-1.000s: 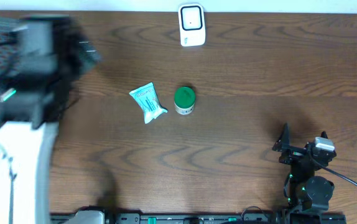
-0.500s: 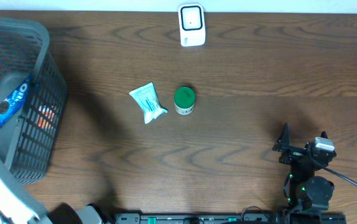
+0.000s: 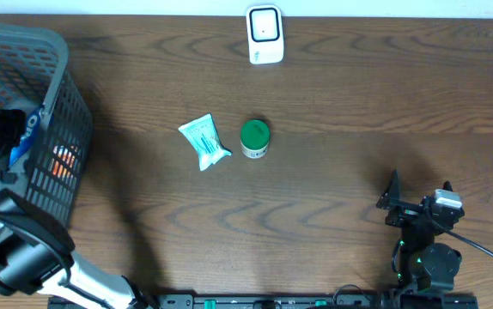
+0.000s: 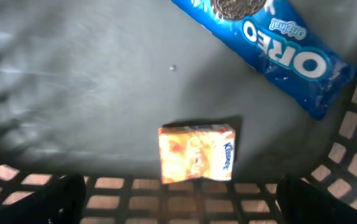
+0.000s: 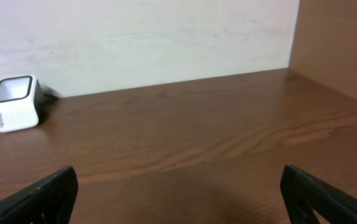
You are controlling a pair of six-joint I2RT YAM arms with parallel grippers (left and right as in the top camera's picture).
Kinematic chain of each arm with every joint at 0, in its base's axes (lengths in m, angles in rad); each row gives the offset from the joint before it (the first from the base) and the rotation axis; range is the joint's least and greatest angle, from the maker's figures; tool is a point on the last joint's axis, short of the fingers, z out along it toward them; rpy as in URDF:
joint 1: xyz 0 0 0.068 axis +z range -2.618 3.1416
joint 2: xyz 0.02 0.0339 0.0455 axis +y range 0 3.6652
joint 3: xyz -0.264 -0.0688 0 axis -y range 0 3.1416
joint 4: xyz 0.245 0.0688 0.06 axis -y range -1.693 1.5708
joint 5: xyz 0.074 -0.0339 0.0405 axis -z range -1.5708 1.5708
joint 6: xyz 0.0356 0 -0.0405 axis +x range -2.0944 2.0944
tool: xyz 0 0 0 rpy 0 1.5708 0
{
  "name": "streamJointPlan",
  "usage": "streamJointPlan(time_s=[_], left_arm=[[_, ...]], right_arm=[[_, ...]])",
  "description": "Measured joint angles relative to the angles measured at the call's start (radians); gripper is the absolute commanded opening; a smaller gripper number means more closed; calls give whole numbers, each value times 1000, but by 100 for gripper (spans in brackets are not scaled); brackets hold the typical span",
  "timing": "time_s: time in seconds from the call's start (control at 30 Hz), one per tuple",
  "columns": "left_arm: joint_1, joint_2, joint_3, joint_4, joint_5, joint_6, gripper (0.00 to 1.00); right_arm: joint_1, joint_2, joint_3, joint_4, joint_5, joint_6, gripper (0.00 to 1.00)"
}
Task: Scan the item barcode
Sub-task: 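Return the left gripper to the basket and grasp the orange juice box, then swing the juice box past the scanner and set it right of container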
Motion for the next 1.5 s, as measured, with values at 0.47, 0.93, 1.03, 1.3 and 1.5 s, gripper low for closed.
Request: streamJointPlan(time_s=[0.47,0.93,1.03,1.3,1.5], left_arm=[[-4,205,0,53,108,-52,98],[-83,204,-90,148,100,-75,98],[-83,204,-136,157,95,-75,98],[-82,197,-158,145,64,-68,61],[-65,191,-158,119,43,-46,52]], right_arm=[[0,0,0,0,0,0,99],[0,0,0,0,0,0,99],[0,0,0,0,0,0,99],[0,0,0,0,0,0,99],[0,0,0,0,0,0,99]])
